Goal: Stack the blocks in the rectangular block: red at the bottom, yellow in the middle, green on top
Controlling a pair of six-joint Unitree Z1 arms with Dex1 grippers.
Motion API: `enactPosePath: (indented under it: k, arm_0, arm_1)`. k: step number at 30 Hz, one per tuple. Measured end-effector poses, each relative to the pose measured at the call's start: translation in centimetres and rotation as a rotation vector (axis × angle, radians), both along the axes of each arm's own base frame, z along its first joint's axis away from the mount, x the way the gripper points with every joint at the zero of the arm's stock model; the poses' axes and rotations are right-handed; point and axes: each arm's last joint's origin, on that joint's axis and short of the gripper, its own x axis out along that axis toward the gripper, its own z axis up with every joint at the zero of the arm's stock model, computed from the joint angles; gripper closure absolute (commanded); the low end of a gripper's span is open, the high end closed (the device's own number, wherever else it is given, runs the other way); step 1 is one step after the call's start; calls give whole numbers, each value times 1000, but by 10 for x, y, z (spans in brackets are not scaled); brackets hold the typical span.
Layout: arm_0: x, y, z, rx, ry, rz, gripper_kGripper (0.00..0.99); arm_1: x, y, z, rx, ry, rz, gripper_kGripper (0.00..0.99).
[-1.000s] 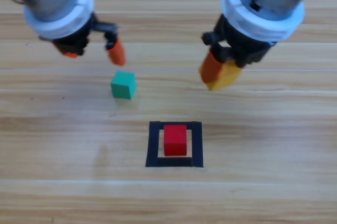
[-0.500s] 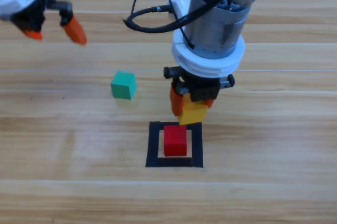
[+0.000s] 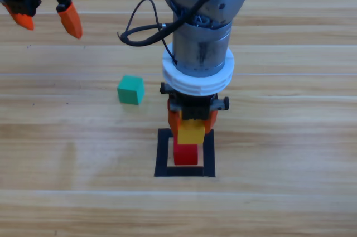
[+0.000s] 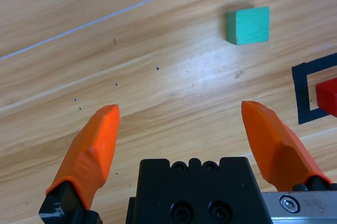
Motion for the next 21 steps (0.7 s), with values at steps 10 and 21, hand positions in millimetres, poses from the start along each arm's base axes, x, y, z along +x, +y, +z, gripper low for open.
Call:
enactPosePath:
  k: [10, 21]
  arm_0:
    - [1, 0, -3, 6, 12, 46, 0]
    - [1, 0, -3, 3, 16, 60, 0]
  arm_1:
    - [2, 5, -10, -10, 8, -26, 990]
    - [7, 12, -25, -21, 11, -26, 990]
